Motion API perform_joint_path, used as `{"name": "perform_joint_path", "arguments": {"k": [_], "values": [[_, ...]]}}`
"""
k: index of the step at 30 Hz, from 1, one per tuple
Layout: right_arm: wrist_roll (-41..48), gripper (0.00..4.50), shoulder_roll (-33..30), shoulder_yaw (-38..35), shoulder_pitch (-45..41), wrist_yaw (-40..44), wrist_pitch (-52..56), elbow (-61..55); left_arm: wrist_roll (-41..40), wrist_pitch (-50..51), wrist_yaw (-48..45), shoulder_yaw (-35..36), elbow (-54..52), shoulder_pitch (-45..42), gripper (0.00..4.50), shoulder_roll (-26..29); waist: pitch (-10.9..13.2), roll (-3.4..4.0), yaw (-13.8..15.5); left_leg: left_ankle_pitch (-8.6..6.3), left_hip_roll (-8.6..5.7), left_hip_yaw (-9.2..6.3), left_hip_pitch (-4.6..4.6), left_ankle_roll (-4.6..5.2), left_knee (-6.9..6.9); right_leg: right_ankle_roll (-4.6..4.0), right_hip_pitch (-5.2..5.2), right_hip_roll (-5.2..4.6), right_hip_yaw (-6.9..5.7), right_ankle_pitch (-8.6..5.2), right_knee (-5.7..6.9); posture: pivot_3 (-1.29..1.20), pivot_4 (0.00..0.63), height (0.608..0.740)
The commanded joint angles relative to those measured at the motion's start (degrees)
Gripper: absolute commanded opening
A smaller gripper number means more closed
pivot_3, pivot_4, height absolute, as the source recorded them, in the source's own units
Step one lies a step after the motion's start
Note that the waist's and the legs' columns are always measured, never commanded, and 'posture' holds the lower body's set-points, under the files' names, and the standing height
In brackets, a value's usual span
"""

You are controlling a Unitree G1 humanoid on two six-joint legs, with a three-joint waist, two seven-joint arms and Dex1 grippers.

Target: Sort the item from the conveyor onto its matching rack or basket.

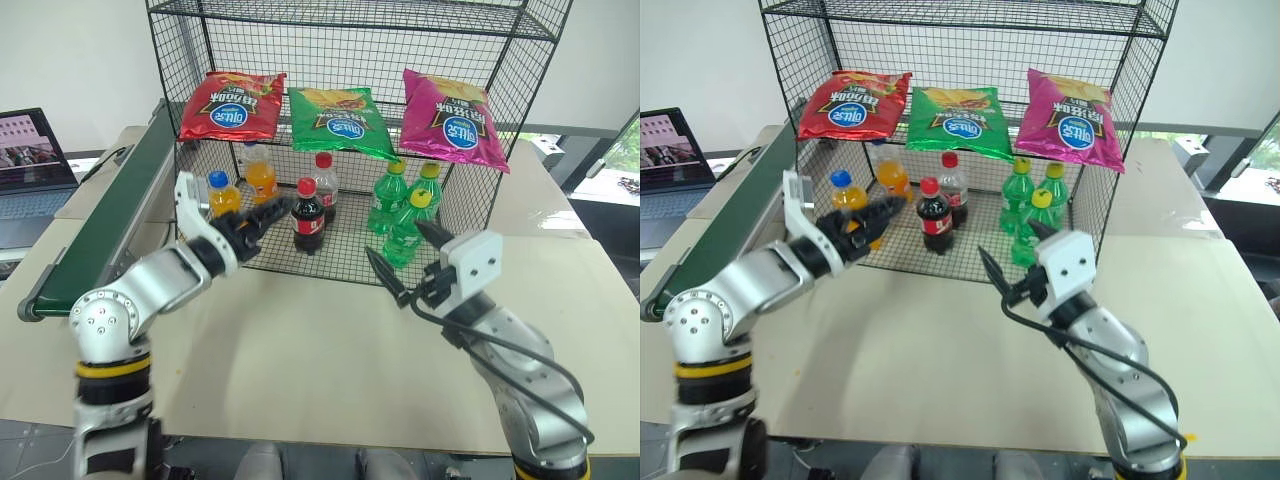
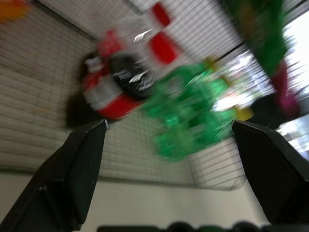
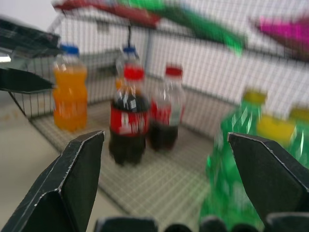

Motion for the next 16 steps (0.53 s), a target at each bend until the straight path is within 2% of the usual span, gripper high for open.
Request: {"name": "perform_joint_path", "arguments": {"k": [1, 3, 4, 10, 16], "values": [[-3.64, 4.5, 1.06, -0.31, 4.81, -3.06, -3.65, 1.72, 32.6, -13.48, -11.44, -13.47, -1.68, 6.06, 4.4, 7.07, 0.01, 0.01, -0.22, 0.01, 0.0, 0.0, 0.08, -0.01, -0.19, -0.01, 0.01, 0.0, 0.0, 0.0, -0.07, 0.0, 0.15, 0.74], [-5.04, 4.5, 2.11, 0.43, 8.1, -4.38, -5.02, 4.08, 48.72, -24.66, -15.91, -20.64, 0.71, 10.23, 4.4, 9.0, 0.0, -0.01, -0.29, 0.03, -0.01, 0.0, 0.08, -0.04, -0.35, -0.07, -0.07, -0.01, 0.0, -0.02, -0.07, 0.0, 0.15, 0.74], [-6.23, 4.5, 2.59, 0.76, 9.65, -5.15, -6.19, 5.52, 52.08, -28.21, -18.47, -21.92, 2.27, 12.31, 4.4, 8.27, 0.01, 0.0, -0.3, 0.03, -0.01, 0.0, 0.15, -0.04, -0.43, -0.15, -0.06, -0.01, 0.0, -0.06, -0.07, 0.0, 0.15, 0.74], [-9.33, 4.5, 5.36, -0.21, 11.19, -8.44, -9.65, 10.2, 56.56, -34.59, -24.76, -17.47, 10.46, 15.73, 4.4, -0.58, 0.02, -0.02, -0.26, -0.02, 0.01, 0.01, -0.02, 0.06, -0.52, -0.17, -0.18, -0.02, -0.01, -0.11, -0.04, 0.0, 0.15, 0.74], [-9.54, 4.5, 5.64, -1.93, 9.15, -8.49, -11.29, 12.78, 57.12, -33.54, -30.12, -13.25, 12.66, 13.88, 4.4, -4.53, 0.01, -0.03, -0.41, -0.02, 0.0, 0.01, 0.03, 0.09, -0.5, -0.12, -0.1, -0.02, 0.0, -0.12, 0.0, 0.0, 0.15, 0.74]]}}
